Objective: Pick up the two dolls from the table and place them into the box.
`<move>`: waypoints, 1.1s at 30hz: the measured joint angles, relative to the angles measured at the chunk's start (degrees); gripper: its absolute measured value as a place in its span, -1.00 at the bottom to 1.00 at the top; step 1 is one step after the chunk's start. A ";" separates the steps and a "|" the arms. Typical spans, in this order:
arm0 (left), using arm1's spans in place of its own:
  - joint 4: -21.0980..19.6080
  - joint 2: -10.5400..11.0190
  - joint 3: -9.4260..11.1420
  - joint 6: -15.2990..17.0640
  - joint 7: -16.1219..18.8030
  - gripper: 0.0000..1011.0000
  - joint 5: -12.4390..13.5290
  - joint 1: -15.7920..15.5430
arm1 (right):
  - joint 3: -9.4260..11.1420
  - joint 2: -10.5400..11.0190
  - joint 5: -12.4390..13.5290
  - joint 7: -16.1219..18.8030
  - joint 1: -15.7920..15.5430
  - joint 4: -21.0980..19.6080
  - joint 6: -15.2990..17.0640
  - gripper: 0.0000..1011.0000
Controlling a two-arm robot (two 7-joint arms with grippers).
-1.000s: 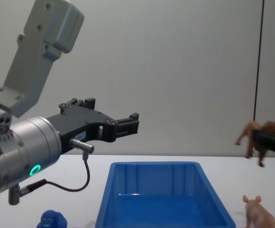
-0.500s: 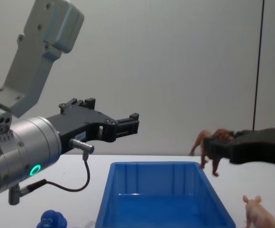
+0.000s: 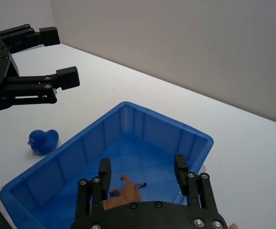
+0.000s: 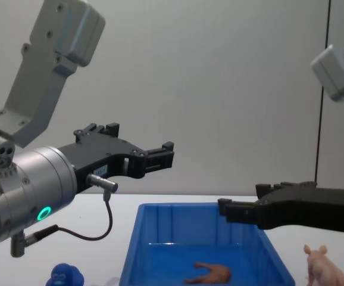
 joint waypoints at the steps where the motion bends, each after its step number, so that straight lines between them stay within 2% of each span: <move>1: 0.00 0.00 0.00 0.00 0.00 0.98 0.00 0.00 | -0.02 -0.02 -0.03 0.00 0.01 0.07 0.00 0.58; 9: 0.00 0.00 0.00 0.00 0.00 0.98 0.00 0.00 | 0.46 0.43 0.67 -0.48 -0.05 0.12 -0.50 0.98; 15: 0.00 0.00 0.00 0.00 0.00 0.98 0.00 0.00 | 1.49 1.58 1.83 -0.93 -0.55 -0.31 -0.76 0.98; 24: 0.00 0.00 0.00 0.00 0.00 0.98 0.00 0.00 | 3.53 4.39 3.76 -1.86 -2.20 -0.84 -0.39 0.98; 33: 0.00 0.00 0.00 0.00 0.00 0.98 0.00 0.00 | 4.82 6.53 4.71 -2.77 -4.09 -1.26 0.24 0.98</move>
